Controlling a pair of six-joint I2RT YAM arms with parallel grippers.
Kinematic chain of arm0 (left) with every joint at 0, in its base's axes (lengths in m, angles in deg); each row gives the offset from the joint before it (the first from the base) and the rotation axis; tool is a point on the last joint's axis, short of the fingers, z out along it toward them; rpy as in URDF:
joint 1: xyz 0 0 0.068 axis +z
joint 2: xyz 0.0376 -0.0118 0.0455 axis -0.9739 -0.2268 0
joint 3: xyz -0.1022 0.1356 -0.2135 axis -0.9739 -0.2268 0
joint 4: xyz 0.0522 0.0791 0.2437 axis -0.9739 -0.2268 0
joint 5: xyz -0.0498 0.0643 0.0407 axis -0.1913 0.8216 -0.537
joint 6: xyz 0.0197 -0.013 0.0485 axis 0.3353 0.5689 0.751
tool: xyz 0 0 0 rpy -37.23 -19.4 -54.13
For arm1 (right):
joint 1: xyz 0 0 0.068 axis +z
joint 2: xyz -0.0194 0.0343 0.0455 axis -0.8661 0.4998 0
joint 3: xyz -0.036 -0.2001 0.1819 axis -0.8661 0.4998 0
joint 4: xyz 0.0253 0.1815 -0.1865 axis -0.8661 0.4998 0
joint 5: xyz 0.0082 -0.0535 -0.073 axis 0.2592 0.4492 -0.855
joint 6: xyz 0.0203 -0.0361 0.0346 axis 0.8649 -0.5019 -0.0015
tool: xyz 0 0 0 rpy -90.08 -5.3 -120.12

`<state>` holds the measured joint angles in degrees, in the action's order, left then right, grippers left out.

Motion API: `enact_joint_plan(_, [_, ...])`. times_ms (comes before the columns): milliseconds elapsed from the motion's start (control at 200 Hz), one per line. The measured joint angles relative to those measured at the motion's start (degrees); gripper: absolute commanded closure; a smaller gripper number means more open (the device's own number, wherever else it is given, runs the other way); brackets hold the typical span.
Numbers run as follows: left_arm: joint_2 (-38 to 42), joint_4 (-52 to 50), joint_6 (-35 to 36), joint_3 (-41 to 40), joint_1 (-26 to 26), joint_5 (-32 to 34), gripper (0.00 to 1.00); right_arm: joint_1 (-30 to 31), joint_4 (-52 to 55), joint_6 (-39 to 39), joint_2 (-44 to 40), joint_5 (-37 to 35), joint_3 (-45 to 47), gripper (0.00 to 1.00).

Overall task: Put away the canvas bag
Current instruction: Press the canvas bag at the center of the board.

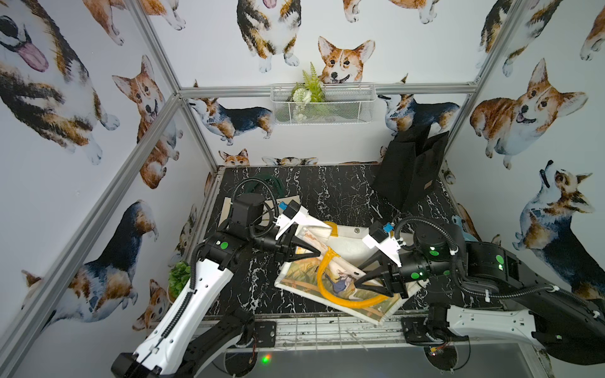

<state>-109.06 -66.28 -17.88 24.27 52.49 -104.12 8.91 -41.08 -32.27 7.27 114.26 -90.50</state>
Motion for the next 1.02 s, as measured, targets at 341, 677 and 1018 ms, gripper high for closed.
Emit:
enact_joint_plan(341, [2.58, -5.49, 6.67, -0.17, 0.33, 7.3, 1.0, 0.07, 11.96, 2.8, -6.16, -3.41, -0.87, 0.55])
enact_joint_plan(677, [4.68, -5.88, 8.48, -1.7, 0.37, 8.04, 1.0, 0.09, 12.57, 4.52, -20.83, -32.89, -1.9, 0.19])
enact_joint_plan(1018, [7.54, 1.7, 4.94, -3.5, 0.37, 8.66, 1.0, 0.07, 6.38, 2.86, -29.11, -33.59, 10.47, 0.12])
